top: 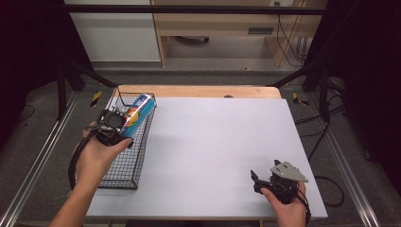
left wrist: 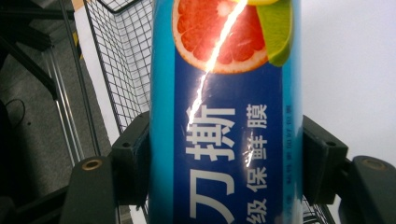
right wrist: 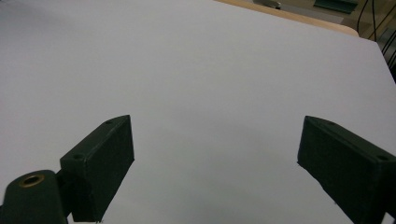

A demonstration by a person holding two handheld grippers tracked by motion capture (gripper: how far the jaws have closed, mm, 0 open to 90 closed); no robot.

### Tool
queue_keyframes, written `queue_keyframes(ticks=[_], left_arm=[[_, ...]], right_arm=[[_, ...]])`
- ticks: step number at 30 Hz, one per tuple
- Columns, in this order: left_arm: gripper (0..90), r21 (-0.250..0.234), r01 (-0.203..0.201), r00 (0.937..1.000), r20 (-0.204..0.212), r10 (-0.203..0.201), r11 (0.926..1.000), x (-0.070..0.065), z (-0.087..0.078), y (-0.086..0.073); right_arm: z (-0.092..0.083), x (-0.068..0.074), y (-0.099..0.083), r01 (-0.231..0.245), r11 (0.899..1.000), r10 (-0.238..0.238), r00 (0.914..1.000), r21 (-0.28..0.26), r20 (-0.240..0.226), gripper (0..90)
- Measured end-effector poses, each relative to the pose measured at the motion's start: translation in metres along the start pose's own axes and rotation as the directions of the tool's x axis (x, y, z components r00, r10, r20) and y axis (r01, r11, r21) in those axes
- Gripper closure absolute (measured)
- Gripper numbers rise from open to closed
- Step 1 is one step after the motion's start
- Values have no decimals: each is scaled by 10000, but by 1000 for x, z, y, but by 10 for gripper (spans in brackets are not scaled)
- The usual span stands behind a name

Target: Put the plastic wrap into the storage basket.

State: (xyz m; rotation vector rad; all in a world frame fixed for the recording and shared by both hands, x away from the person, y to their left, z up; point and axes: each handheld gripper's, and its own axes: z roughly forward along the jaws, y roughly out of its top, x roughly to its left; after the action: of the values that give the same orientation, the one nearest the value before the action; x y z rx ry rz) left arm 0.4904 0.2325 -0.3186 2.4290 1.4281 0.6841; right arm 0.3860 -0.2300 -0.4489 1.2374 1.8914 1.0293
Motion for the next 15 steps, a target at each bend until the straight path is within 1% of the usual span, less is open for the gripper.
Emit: queue_keyframes(ticks=[4,5,9,10,14,15], left_arm=[[320,162,53,10000,-57,-52,9999,-3,5,3],[320,188,28,9999,-109,-26,9998,-4,6,4],[320,378,11,9999,-146,-6,9993,-7,11,7],[320,401,-12,9998,-213,21,9992,-8,12,8],[320,494,176,9997,-170,-168,9986,-6,15,10],[320,496,326,9994,-83,-323,9982,-5,17,11]], right_arm=[[0,0,0,-26,10000,26,10000,-24,-27,109],[0,0,0,-89,10000,89,10000,-15,-44,109],[0,0,0,-51,10000,51,10000,-41,-36,109],[0,0,0,-62,10000,62,10000,-35,-38,109],[0,0,0,-36,10000,36,10000,-26,-59,109],[0,0,0,-1,10000,1,10000,-18,-59,109]])
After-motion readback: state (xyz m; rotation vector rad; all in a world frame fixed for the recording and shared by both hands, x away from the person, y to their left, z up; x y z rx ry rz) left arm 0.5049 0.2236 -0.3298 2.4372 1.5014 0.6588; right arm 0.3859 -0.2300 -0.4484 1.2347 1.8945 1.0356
